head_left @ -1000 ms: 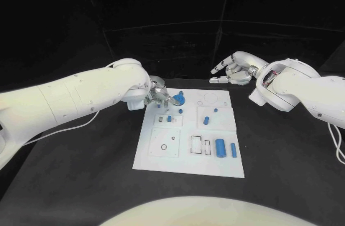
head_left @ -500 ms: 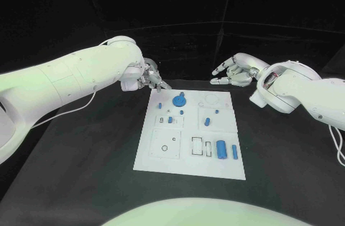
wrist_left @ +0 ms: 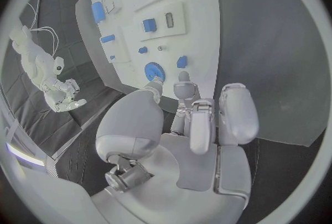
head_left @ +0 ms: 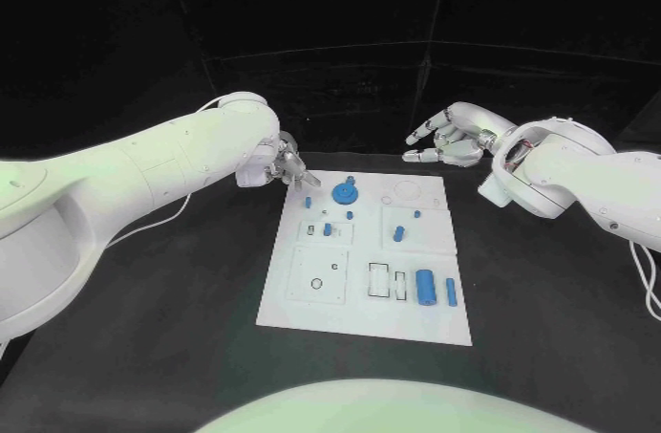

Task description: Assemble the parts on the task board

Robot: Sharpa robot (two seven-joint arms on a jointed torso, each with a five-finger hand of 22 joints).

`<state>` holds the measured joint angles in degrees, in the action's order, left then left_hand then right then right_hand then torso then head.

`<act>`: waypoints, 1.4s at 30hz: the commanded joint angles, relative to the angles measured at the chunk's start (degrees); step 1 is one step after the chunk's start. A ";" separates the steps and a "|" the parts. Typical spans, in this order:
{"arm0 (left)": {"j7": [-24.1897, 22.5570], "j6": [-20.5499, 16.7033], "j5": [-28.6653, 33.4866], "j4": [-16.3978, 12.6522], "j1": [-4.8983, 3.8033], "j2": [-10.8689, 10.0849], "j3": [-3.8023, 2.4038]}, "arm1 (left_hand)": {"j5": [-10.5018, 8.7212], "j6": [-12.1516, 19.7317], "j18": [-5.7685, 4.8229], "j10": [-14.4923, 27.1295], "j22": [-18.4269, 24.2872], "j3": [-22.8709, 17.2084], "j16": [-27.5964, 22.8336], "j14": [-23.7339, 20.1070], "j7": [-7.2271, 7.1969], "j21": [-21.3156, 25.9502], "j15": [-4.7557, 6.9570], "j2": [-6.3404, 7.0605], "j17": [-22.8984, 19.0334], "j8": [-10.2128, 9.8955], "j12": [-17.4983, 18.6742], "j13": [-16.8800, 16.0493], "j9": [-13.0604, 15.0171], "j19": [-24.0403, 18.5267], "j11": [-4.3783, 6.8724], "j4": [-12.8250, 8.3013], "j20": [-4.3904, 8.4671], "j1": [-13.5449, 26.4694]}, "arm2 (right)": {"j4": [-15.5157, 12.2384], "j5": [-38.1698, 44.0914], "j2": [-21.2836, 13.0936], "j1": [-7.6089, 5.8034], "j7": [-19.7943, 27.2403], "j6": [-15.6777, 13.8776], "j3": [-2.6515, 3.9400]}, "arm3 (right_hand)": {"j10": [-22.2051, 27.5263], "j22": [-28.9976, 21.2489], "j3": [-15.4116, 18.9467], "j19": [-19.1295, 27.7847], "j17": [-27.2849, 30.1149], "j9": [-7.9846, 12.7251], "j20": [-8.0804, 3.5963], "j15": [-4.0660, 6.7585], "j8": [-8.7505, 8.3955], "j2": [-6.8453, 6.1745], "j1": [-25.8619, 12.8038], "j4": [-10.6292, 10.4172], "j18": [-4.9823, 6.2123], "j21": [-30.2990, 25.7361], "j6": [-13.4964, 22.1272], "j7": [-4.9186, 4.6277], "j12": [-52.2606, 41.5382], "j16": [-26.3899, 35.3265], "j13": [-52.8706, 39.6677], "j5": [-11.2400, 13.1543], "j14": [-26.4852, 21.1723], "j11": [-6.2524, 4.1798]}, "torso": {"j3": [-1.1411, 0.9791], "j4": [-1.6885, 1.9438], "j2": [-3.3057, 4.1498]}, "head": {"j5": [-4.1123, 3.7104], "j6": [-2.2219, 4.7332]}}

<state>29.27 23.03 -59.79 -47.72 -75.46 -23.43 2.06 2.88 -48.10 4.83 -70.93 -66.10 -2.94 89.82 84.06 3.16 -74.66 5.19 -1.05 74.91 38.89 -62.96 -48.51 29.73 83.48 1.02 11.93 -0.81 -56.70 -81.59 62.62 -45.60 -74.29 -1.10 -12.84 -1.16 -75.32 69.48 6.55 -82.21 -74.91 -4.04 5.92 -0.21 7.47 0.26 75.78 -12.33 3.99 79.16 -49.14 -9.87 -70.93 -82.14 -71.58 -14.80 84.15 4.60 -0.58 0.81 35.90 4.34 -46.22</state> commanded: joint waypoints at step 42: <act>-5.70 0.46 -3.97 6.68 2.49 3.82 0.07 | -0.15 -0.70 -0.21 0.78 -0.30 3.10 0.18 5.94 0.37 0.07 -0.62 -1.01 15.09 -1.53 0.00 0.61 -1.82 -0.01 -0.26 -1.60 -0.58 -4.86 | 0.71 0.11 1.21 -0.10 0.69 0.49 0.03 | 0.31 -0.07 0.64 0.34 -3.24 0.10 -0.12 0.27 0.43 0.61 0.91 0.03 0.12 -0.41 0.41 0.06 0.01 0.21 0.02 -0.94 3.19 0.09 | -0.12 0.17 -0.06 | -0.02 0.20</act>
<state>24.71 23.55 -63.02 -41.11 -72.91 -19.70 2.13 2.88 -48.45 4.82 -70.52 -66.37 -0.10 89.82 83.85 3.51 -74.66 5.00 -2.13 74.91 37.68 -62.96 -47.98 27.95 83.47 0.61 10.51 -0.81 -61.09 -80.90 62.63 -44.46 -74.27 -0.84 -12.69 -1.16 -75.32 69.49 6.86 -82.21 -74.91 -3.99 5.92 -0.21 7.76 0.71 76.23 -12.33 3.99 78.94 -49.14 -9.87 -70.93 -82.14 -71.60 -15.51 84.15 4.60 -0.68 0.92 35.82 4.37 -46.13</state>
